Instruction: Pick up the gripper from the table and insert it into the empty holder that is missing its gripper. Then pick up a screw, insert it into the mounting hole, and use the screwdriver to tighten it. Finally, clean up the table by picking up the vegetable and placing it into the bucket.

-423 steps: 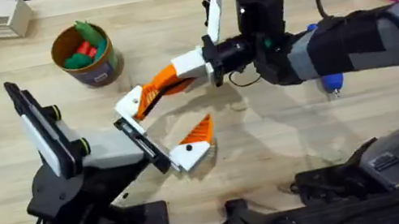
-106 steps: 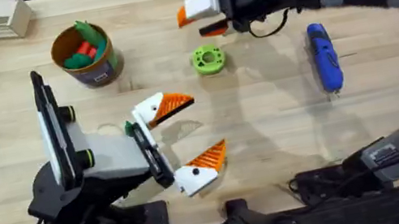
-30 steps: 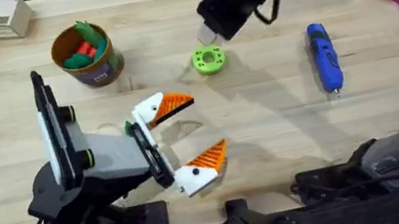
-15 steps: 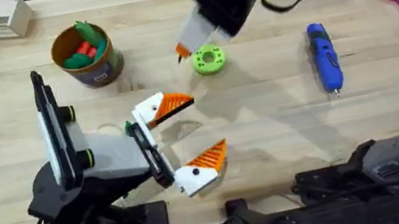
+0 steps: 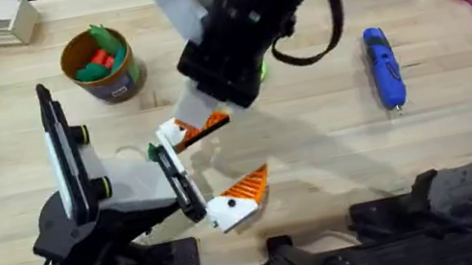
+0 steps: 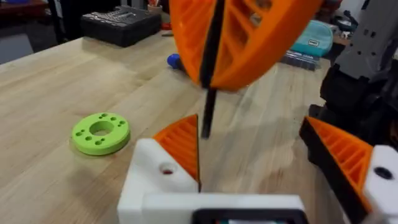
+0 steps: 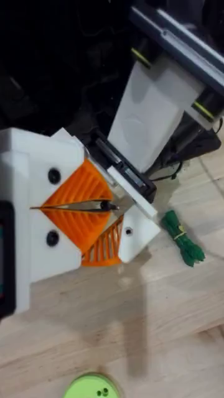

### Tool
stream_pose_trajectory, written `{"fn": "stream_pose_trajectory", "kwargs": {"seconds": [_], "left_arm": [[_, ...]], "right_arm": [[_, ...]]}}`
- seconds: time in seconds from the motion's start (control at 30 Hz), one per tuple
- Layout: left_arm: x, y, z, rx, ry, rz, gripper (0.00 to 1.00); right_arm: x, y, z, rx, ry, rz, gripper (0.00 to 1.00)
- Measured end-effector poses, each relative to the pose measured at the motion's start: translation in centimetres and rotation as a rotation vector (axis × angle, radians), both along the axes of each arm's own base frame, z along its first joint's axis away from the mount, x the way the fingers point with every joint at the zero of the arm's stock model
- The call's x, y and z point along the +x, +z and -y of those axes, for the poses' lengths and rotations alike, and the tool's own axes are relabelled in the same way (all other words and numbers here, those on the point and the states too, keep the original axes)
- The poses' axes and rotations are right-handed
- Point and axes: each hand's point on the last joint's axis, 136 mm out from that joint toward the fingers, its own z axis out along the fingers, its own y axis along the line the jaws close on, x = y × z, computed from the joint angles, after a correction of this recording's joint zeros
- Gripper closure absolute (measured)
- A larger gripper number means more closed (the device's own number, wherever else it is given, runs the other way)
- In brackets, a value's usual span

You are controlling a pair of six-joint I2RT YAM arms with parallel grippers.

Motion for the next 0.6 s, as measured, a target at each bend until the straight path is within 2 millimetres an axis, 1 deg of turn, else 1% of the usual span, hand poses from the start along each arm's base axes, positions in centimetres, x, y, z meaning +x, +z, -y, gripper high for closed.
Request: {"fn": "stream_pose_trajectory", "kwargs": {"seconds": [0.17,0.3,0.43,0.6], "left_arm": [[0.0,0.0,0.0,0.0,0.0,0.0,0.014],[0.0,0.0,0.0,0.0,0.0,0.0,0.014],[0.0,0.0,0.0,0.0,0.0,0.0,0.014],[0.0,0.0,0.0,0.0,0.0,0.0,0.014]], "right_arm": [[0.4,-1.5,-0.5,-0.041,0.003,-0.005,0.994],[0.9,-2.5,-0.5,-0.076,-0.007,0.0,0.994],[1.6,-2.7,-0.4,-0.094,-0.022,0.032,0.994],[1.8,-2.8,-0.3,-0.099,-0.026,0.041,0.994]]}}
